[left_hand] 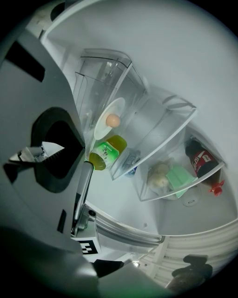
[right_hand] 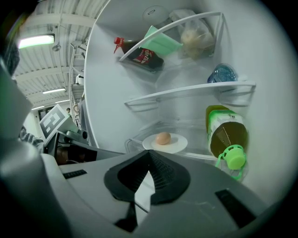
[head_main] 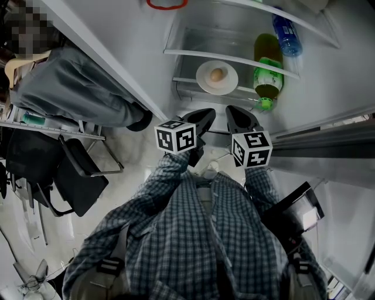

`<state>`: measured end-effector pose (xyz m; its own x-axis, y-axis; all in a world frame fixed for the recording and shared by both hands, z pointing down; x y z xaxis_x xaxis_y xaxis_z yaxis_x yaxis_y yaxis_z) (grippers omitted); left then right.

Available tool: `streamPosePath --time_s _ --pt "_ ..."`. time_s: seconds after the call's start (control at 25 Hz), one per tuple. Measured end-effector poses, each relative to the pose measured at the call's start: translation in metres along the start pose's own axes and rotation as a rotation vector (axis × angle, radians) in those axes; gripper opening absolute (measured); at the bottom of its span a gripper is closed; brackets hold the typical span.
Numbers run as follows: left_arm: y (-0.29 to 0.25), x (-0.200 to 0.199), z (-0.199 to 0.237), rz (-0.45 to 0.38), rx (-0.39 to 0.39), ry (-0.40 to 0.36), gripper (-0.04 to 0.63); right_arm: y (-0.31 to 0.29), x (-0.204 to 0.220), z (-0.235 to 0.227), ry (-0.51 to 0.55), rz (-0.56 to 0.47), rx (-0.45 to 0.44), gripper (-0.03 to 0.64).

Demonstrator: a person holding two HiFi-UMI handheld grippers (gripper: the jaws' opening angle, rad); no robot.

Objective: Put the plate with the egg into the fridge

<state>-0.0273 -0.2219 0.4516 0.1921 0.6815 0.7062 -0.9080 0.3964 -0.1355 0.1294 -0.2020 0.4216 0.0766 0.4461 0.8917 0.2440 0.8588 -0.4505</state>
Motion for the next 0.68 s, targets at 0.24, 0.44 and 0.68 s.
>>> streamPosePath --time_s 0.24,0.44,0.68 --pt "-0.0020 0.0033 -0.0004 0.003 0.000 0.009 0.006 0.0008 0.0014 -0.0035 -0.028 -0.010 -0.007 0.006" --pt "-0.0028 0.0045 0.0008 0.007 -0.006 0.015 0.006 0.0005 0.0020 -0.0049 -0.028 -0.009 -0.008 0.006" --pt "-0.0038 0.0045 0.0007 -0.001 -0.006 0.019 0.006 -0.0002 0.0016 -0.0068 -0.024 -0.008 -0.013 0.006"
Point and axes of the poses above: the fingertips, and each gripper's own axes: y backward along the fingers, z to its left, x out of its underside, the point moved 9 cm from there along y, backward along the fingers, and after that the axes turned 13 degrees about x, right-handed, at the moved point
